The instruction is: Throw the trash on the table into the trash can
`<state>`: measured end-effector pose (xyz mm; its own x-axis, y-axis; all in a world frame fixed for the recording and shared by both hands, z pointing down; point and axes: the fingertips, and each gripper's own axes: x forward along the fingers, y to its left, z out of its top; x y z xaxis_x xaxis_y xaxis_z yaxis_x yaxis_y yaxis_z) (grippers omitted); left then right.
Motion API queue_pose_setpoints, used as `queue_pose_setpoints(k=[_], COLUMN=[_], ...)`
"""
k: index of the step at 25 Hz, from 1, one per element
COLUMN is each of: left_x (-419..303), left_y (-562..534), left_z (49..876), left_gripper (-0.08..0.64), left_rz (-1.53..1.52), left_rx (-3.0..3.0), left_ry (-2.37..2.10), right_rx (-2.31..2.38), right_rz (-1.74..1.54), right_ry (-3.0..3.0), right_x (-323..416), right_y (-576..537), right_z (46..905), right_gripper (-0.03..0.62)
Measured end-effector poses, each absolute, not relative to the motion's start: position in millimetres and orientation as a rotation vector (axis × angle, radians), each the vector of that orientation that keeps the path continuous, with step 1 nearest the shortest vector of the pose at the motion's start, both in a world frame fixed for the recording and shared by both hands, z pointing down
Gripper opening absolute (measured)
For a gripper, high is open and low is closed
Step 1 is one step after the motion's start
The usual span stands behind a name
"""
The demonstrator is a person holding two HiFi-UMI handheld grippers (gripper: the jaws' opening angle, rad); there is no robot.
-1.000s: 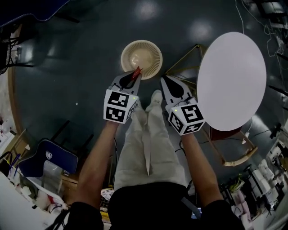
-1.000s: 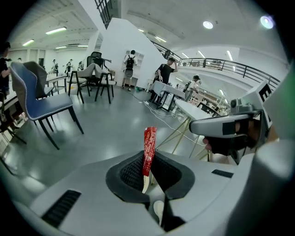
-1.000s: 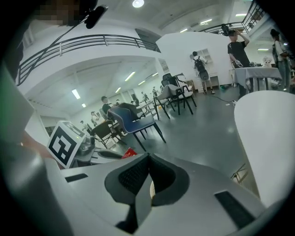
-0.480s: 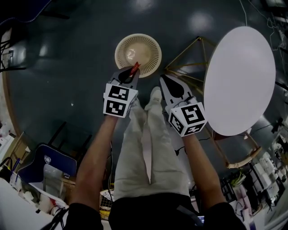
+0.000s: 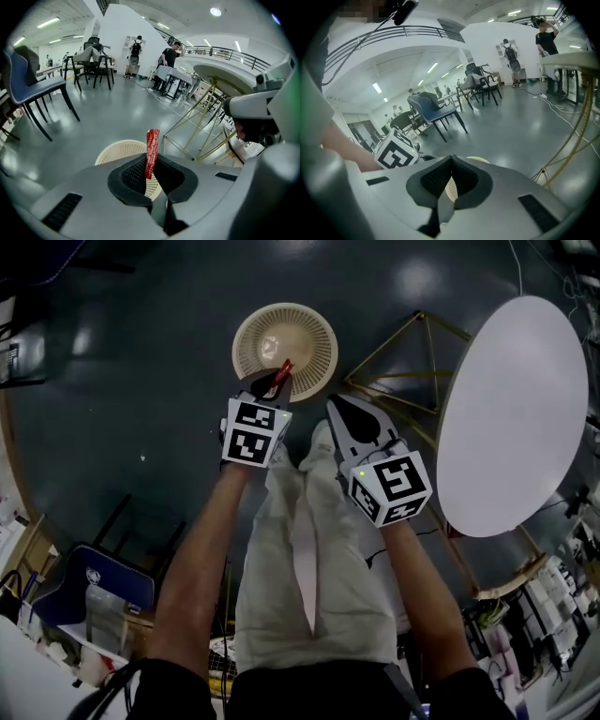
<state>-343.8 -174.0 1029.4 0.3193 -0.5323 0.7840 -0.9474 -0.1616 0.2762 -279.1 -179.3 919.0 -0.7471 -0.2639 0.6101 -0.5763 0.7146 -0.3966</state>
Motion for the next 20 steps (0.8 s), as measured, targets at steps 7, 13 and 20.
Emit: queue_pose_setpoints(k=[7, 13, 20], left_x=[-357, -355, -351], left_y=[-170, -170, -180], left_z=[1063, 1075, 1078], left_gripper=[0.043, 0.059, 0.279], left_rz=[0.67, 0.731, 0.704], left_rx=[1.722, 1.746, 1.761], left_ry=[-1.327, -1.287, -1.271], right_rx=[0.627, 0.614, 0.604], right_rz=[0.81, 0.813, 0.816], right_ry=[-2.368, -2.363, -2.362], right_x=[-273, -271, -270], right_y=[-177, -175, -174], right_z=[939, 945, 946], right_gripper=[0.018, 0.018, 0.018])
